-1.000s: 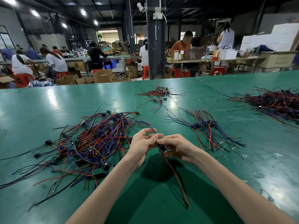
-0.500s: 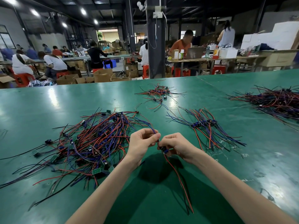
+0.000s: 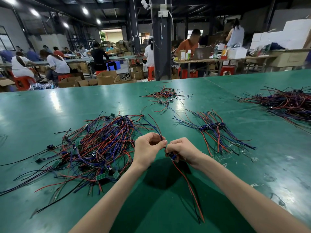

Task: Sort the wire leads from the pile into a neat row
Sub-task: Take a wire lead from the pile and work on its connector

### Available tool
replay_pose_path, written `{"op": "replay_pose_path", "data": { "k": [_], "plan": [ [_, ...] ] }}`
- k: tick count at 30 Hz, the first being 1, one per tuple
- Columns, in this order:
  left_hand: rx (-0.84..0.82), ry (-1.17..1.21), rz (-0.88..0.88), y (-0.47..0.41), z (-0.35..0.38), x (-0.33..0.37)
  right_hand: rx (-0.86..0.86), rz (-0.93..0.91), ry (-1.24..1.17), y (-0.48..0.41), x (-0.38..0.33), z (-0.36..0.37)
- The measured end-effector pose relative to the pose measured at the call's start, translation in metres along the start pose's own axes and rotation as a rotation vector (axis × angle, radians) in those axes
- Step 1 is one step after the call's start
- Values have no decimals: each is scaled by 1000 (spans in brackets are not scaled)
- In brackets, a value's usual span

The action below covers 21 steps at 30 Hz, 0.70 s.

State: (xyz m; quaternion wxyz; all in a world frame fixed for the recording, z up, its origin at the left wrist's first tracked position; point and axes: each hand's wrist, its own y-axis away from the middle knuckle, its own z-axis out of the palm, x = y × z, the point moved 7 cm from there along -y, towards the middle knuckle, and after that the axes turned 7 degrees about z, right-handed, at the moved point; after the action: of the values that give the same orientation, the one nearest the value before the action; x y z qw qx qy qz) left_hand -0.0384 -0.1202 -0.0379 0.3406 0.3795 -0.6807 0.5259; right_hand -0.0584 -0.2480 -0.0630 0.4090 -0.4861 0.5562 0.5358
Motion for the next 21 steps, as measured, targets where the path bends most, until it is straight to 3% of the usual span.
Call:
{"op": "replay_pose_path", "data": {
  "k": [13,21],
  "plan": [
    [264,-26,-55,-21,-61,-17,-93,-73,88,-1,-3,7],
    [278,23,-71,-23,-65,-24,-102,-79,109,-2,-2,5]
  ]
}}
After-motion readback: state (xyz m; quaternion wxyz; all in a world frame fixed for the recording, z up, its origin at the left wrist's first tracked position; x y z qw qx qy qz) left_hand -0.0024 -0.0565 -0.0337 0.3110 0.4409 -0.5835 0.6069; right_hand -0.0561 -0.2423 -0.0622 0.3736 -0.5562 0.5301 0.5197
